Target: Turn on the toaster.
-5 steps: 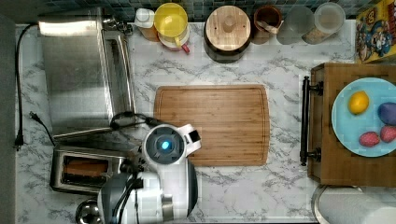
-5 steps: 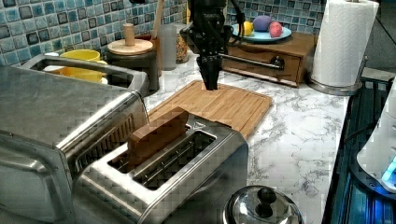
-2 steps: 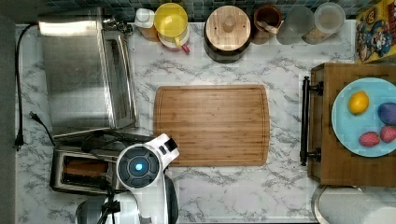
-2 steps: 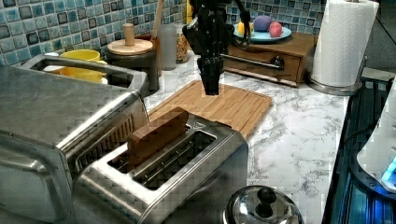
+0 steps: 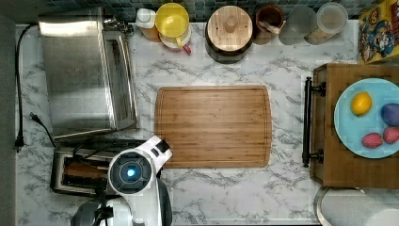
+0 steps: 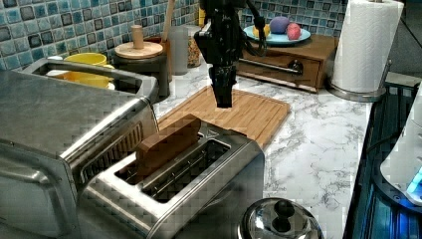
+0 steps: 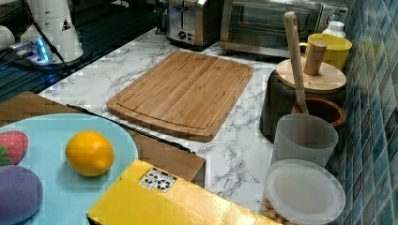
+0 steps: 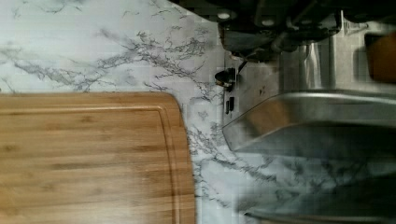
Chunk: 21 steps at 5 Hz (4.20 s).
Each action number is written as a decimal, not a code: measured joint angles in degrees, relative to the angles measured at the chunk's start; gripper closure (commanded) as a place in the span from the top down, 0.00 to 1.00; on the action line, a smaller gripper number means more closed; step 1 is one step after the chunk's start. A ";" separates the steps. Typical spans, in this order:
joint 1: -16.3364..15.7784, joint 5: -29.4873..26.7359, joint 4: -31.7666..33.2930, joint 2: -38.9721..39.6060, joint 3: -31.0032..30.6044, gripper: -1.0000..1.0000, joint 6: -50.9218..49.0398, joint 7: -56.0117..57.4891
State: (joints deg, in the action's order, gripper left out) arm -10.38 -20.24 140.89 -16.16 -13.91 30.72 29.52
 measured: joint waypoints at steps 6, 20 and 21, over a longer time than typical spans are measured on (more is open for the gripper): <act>-1.40 0.25 0.22 2.53 -2.58 0.00 -1.09 -0.59; 2.48 -0.57 -4.81 19.03 -2.51 0.00 -0.34 -8.50; 3.70 -0.59 -4.81 19.03 -3.64 0.00 -0.34 -8.50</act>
State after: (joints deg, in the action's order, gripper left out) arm -6.68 -20.83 136.08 2.88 -17.56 30.38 21.01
